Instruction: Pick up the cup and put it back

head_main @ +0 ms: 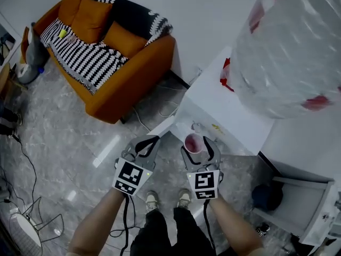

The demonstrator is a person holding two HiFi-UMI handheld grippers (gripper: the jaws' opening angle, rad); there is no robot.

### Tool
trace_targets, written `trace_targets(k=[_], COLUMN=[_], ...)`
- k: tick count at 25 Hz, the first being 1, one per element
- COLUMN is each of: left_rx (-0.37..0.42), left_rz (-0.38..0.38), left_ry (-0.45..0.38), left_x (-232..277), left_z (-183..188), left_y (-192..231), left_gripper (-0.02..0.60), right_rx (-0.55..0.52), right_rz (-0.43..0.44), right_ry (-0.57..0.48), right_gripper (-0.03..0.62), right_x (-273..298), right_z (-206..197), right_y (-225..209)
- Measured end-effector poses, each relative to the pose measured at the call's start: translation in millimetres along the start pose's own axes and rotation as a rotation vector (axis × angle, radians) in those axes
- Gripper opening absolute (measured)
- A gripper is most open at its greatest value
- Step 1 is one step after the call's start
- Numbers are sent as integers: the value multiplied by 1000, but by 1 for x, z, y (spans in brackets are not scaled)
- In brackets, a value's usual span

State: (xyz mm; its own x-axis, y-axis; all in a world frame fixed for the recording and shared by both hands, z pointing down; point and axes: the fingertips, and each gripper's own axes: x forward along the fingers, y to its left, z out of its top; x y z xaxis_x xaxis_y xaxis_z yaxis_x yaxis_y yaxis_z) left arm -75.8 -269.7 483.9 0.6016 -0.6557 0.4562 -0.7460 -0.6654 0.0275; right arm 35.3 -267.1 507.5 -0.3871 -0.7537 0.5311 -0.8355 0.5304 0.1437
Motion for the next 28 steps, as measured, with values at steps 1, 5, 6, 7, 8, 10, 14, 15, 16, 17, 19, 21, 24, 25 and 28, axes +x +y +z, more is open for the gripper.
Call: trace_targets(k=[1,5,6,7,8,10,14,15,16,17,19,21,24,25,28], left_rx=[-5,-29,-37,-49,-67,-113,-170,-172,-170,-166,-161,-171,-186,-188,-192], left_rz=[-3,-15,-17,-20,-21,-20,-15,-17,-19,-21,-16,-7,-3,-5,-17], left_ry=[3,3,3,2,3,5,2,5,9,16,32,47,61,62,59], left_x=[7,30,34,39,43,51,59,58,57,56,54,54,55,56,61], left_z=[-8,-33,-40,-46,-53,-67,-86,-90,-95,-100,-111,-122,-133,-135,-136], left_y=[1,-1,-1,-1,-1,-1,1,1,1,1,4,8,8,7,-1], left_gripper=[2,2,2,2,2,2,2,2,2,2,2,2,2,2,2], right_rx=[6,-19,-26,-23,-7,48,26,11,2,-5,-49,-168,-381,-438,-562], right_rz=[-4,-23,-36,-46,-52,-49,-41,-36,-28,-19,5,28,20,7,-16], right_ry=[9,26,24,23,24,28,13,12,17,32,104,238,433,479,603], right_gripper=[331,298,219,200,181,145,72,34,31,31,29,29,28,29,29], right_x=[8,35,41,47,53,65,85,88,90,92,98,104,110,112,114], right_z=[-9,-40,-46,-52,-58,-70,-79,-81,-85,-90,-106,-130,-164,-171,-184], right_y=[0,6,7,9,11,17,27,30,33,36,39,38,24,17,-3])
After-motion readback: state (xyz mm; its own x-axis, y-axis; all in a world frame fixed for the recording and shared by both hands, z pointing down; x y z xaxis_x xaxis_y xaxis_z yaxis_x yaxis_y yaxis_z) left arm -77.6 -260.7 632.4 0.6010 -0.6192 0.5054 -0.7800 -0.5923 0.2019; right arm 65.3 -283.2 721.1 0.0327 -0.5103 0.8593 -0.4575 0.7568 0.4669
